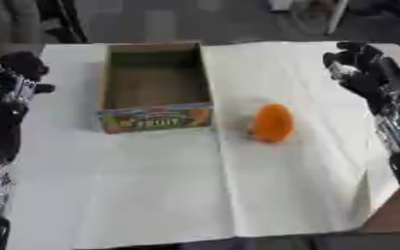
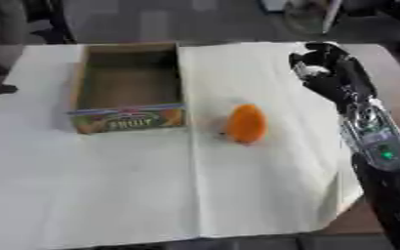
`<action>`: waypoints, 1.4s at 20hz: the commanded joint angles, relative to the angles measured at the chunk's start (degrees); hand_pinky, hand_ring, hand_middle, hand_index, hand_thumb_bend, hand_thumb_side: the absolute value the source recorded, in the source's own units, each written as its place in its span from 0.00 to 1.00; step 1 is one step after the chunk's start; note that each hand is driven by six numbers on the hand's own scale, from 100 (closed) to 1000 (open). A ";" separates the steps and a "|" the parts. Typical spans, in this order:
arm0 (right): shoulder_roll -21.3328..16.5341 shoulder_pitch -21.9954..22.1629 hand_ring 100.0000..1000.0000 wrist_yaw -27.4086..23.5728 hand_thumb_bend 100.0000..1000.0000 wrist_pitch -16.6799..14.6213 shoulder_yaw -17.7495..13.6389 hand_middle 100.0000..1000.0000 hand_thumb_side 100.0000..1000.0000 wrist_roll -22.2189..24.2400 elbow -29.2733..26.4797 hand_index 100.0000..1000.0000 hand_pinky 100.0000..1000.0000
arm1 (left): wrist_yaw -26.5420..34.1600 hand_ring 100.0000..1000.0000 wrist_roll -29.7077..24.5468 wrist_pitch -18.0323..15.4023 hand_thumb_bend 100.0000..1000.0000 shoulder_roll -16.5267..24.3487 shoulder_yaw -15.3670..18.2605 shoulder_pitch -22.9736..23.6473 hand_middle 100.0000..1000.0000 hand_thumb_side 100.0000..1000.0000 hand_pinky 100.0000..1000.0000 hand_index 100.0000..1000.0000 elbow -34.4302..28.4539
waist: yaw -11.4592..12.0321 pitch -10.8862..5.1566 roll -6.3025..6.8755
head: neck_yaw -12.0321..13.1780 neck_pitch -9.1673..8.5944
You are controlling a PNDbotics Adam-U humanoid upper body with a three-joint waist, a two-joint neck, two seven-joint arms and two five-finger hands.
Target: Pick up objects on the table and place them in the box.
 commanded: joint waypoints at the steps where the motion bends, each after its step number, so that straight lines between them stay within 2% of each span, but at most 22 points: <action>1: -1.47 -0.71 0.78 1.36 0.28 -0.46 -0.29 0.64 0.24 1.11 -1.14 0.80 0.61 | -0.21 0.70 -0.38 -0.09 0.40 0.86 0.44 -0.54 0.57 0.33 0.59 0.68 -1.08 | -0.06 -0.85 0.05 | -0.12 0.35; 4: -1.85 -0.68 0.80 3.60 0.30 -1.33 0.08 0.67 0.24 3.38 -1.37 0.82 0.63 | -0.22 0.70 -0.44 -0.08 0.39 0.87 0.43 -0.54 0.57 0.33 0.59 0.68 -1.08 | -0.08 -0.88 0.04 | -0.16 0.35; 12: -2.99 -0.73 0.92 11.52 0.40 -4.12 1.72 0.78 0.23 11.41 -0.29 0.90 0.72 | -0.20 0.70 -0.60 -0.06 0.39 0.88 0.35 -0.57 0.57 0.33 0.59 0.68 -1.08 | -0.17 -0.92 0.05 | -0.46 0.35; 17: -3.44 -1.29 0.99 16.66 0.42 -6.17 3.56 0.86 0.29 16.56 1.44 0.94 0.79 | -0.18 0.70 -0.62 -0.06 0.39 0.86 0.32 -0.59 0.57 0.33 0.59 0.68 -1.08 | 0.08 -0.95 0.06 | -0.78 0.35; 28: -3.45 -3.44 1.00 26.82 0.42 -8.82 5.11 0.88 0.32 26.44 2.99 0.95 0.86 | -0.15 0.71 -0.68 -0.05 0.39 0.83 0.27 -0.63 0.57 0.33 0.59 0.68 -1.13 | 0.35 -0.92 0.14 | -1.14 0.35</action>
